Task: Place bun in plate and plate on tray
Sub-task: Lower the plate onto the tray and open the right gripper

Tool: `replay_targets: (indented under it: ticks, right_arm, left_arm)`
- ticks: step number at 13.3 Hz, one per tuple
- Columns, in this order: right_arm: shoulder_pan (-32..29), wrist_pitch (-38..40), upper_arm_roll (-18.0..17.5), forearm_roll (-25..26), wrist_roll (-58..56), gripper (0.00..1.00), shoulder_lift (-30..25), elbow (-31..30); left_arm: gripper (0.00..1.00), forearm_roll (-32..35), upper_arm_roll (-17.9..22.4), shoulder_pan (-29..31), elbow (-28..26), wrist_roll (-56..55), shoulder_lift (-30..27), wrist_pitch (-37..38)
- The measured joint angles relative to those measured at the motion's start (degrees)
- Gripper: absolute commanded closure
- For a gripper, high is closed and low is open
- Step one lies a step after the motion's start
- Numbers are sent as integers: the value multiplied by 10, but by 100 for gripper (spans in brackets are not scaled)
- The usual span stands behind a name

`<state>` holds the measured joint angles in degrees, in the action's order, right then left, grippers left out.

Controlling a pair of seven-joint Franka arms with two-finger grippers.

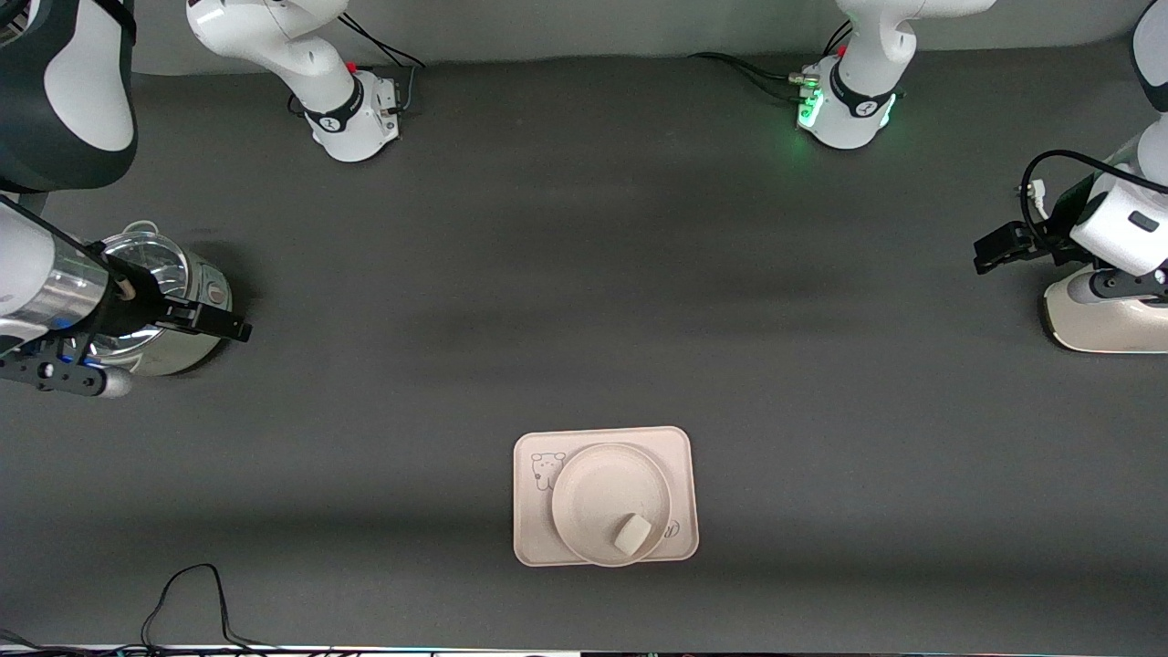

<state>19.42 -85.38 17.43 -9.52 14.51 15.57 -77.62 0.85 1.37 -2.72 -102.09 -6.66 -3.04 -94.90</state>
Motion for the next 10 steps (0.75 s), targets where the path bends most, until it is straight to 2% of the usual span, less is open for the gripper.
replay_targets:
  ticks: [1, 2, 5, 7, 10]
  right_arm:
    - [-39, -4, -50, 13, 0, 0, -8, -10]
    - [-55, -15, -71, 18, 0, 0, -19, -22]
    - [-88, -92, -104, 28, 0, 0, -83, -105]
    - [-100, -112, -123, 46, 0, 0, -116, -151]
    - [-100, -115, -129, 55, 0, 0, -128, -168]
  left_arm:
    - [0, 0, 0, 0, 0, 0, 0, 1]
    - [0, 0, 0, 0, 0, 0, 0, 1]
    - [0, 0, 0, 0, 0, 0, 0, 3]
    - [0, 0, 0, 0, 0, 0, 0, 9]
    - [0, 0, 2, 0, 2, 0, 0, 12]
